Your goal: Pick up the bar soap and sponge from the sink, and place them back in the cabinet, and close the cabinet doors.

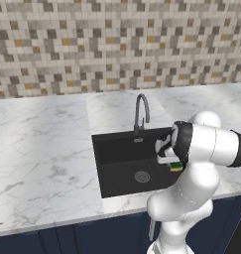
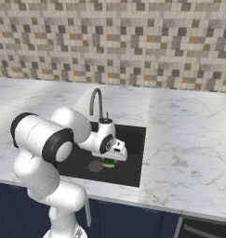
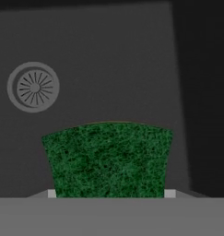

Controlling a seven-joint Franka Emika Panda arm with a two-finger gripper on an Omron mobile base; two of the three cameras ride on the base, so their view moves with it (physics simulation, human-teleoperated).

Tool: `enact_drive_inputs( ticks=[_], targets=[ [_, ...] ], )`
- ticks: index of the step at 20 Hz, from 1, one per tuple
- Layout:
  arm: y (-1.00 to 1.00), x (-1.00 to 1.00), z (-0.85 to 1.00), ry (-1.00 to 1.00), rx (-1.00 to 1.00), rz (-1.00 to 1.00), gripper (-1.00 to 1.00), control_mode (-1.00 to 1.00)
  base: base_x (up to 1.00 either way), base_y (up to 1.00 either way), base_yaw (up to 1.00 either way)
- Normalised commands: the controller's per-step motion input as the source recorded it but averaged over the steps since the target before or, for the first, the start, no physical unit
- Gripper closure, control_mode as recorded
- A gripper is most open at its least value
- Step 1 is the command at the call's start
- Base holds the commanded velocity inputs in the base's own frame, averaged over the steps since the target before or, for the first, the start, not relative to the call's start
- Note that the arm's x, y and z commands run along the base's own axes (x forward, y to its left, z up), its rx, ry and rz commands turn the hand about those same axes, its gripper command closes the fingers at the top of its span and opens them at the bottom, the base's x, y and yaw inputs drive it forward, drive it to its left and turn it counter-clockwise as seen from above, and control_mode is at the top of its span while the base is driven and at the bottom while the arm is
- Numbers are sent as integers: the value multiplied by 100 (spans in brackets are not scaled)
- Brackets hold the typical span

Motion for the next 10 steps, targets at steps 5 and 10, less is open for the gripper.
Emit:
enact_drive_inputs(
  ticks=[5, 10],
  targets=[
    [0, 0, 35, 0, 0, 0, 100, -100, 0, 0, 0],
    [0, 0, 35, 0, 0, 0, 100, -100, 0, 0, 0]
  ],
)
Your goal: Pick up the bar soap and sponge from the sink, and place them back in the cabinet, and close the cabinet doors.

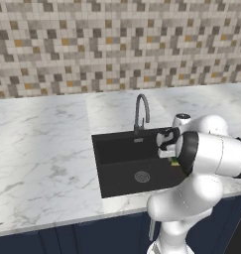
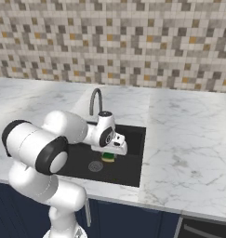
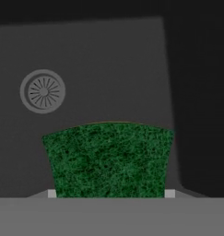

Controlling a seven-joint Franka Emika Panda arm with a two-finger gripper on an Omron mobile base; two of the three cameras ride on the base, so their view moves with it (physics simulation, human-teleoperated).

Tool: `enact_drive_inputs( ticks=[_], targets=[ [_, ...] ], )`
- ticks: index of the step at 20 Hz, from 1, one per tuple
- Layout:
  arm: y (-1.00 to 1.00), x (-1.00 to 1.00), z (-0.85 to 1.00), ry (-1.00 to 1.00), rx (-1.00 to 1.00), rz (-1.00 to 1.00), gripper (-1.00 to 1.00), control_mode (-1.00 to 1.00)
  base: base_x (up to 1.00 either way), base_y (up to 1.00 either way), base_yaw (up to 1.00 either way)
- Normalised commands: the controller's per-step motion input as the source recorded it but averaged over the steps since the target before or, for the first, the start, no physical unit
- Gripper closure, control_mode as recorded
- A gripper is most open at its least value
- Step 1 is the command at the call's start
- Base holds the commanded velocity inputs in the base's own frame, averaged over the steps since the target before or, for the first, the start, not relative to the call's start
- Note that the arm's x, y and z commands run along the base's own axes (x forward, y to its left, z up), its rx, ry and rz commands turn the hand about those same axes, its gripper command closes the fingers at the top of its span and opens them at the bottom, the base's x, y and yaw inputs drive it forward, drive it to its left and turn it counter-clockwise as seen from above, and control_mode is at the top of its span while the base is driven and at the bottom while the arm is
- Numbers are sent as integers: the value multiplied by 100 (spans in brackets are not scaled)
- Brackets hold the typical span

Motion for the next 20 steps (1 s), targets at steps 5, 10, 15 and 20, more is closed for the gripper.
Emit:
enact_drive_inputs(
  ticks=[5, 10, 15, 20],
  targets=[
    [0, 0, 32, 0, 0, 0, 100, -100, 0, 0, 0],
    [0, 0, 41, 0, 0, 0, 100, -100, 0, 0, 0],
    [0, -3, 39, 0, 0, 0, 100, -100, 0, 0, 0],
    [0, -8, 33, 0, 0, 0, 100, -100, 0, 0, 0]
  ],
)
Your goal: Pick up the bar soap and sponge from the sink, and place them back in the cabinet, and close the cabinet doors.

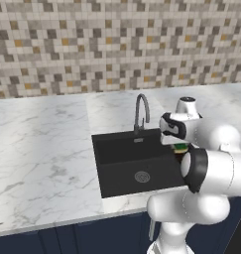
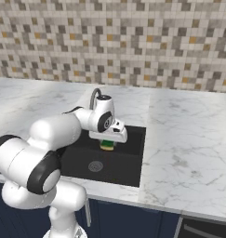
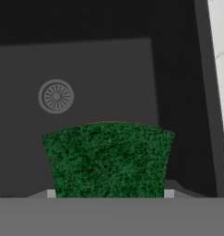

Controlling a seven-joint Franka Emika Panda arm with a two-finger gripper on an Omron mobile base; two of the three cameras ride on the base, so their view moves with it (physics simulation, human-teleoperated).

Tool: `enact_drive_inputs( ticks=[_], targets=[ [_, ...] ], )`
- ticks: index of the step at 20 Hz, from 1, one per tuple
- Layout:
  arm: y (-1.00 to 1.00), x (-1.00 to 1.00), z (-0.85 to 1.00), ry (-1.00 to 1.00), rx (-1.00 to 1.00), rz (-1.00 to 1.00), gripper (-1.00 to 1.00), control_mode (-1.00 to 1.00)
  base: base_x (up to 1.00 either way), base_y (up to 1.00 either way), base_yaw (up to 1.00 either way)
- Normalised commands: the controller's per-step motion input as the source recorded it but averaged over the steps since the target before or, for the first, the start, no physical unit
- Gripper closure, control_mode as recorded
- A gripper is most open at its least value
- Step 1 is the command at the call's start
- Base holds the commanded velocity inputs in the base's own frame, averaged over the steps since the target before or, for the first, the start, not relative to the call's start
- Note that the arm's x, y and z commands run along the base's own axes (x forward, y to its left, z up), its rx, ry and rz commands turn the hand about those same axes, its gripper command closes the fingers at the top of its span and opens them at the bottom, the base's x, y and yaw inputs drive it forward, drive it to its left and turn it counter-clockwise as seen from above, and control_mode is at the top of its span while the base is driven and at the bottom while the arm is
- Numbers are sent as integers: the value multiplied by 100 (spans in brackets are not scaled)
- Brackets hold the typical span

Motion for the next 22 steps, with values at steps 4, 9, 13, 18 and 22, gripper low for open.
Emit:
enact_drive_inputs(
  ticks=[4, 9, 13, 18, 22],
  targets=[
    [0, -15, 36, 0, 0, 0, 100, -100, 0, 0, 0],
    [0, -20, 36, 0, 0, 0, 100, -100, 0, 0, 0],
    [0, -24, 38, 0, 0, 0, 100, -100, 0, 0, 0],
    [0, -20, 21, 0, 0, 0, 100, -100, 0, 0, 0],
    [0, -13, 17, 0, 0, 0, 100, -100, 0, 0, 0]
  ],
)
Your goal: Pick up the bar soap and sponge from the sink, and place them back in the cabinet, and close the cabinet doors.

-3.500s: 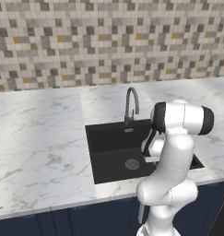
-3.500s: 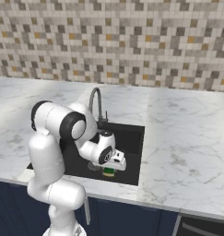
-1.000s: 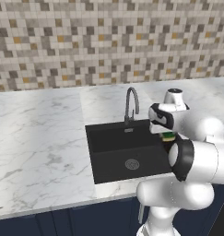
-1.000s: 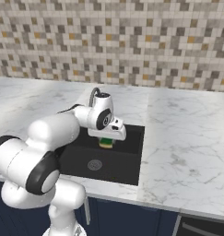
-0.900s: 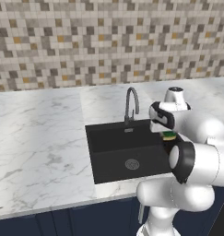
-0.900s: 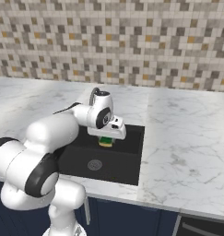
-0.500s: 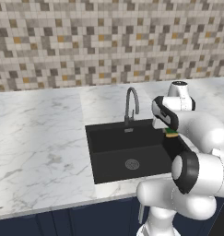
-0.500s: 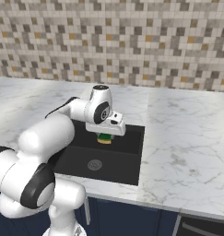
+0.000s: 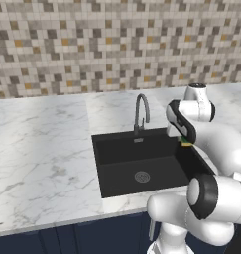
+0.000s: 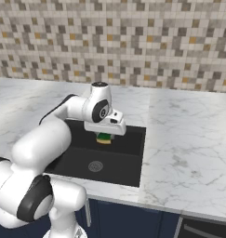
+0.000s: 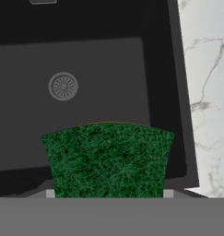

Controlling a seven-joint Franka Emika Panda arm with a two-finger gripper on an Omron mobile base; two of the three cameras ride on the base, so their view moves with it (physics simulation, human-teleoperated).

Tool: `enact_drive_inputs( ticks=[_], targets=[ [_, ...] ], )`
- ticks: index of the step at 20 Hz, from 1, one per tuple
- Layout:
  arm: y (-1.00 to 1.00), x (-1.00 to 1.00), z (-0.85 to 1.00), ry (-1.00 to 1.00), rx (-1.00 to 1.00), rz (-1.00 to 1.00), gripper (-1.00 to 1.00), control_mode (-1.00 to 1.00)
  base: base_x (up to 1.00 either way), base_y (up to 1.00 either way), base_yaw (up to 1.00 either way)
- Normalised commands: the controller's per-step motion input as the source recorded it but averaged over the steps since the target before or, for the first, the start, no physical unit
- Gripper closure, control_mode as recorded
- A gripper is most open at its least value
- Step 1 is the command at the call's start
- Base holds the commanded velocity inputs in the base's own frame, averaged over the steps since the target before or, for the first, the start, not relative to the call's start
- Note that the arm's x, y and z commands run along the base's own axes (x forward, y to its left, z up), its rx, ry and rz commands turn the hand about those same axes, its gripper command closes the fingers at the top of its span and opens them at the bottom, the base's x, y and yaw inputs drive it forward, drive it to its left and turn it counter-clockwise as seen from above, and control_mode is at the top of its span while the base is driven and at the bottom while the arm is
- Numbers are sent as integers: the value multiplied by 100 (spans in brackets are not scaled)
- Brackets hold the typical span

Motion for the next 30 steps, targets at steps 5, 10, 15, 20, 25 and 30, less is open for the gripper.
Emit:
enact_drive_inputs(
  ticks=[5, 10, 15, 20, 25, 30],
  targets=[
    [0, -20, 13, 0, 0, 0, 100, -100, 0, 0, 0],
    [1, -15, 11, 0, -1, 0, 100, -100, 0, 0, 0],
    [0, -28, 13, 0, 0, 0, 100, -100, 0, 0, 0],
    [0, -25, 19, 0, -1, 0, 100, -100, 0, 0, 0],
    [3, -18, 38, 0, -1, 0, 100, -100, 0, 0, 0],
    [6, -17, 44, 0, 0, 0, 100, -100, 0, 0, 0]
  ],
)
